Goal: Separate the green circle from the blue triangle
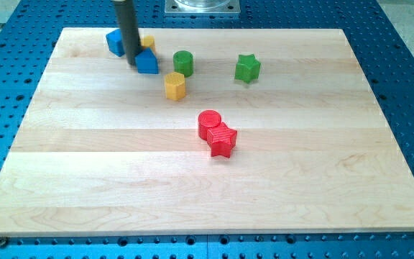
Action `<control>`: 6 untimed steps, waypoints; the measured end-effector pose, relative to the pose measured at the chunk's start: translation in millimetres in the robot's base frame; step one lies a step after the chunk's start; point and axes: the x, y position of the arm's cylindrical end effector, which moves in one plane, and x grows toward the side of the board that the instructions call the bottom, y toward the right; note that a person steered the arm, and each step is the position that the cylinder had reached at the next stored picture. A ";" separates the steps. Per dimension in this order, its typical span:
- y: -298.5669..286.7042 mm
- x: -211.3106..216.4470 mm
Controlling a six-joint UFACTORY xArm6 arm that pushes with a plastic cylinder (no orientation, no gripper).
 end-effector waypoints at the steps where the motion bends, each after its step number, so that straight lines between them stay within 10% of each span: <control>1: 15.0 10.1; 6: 62.0 8.8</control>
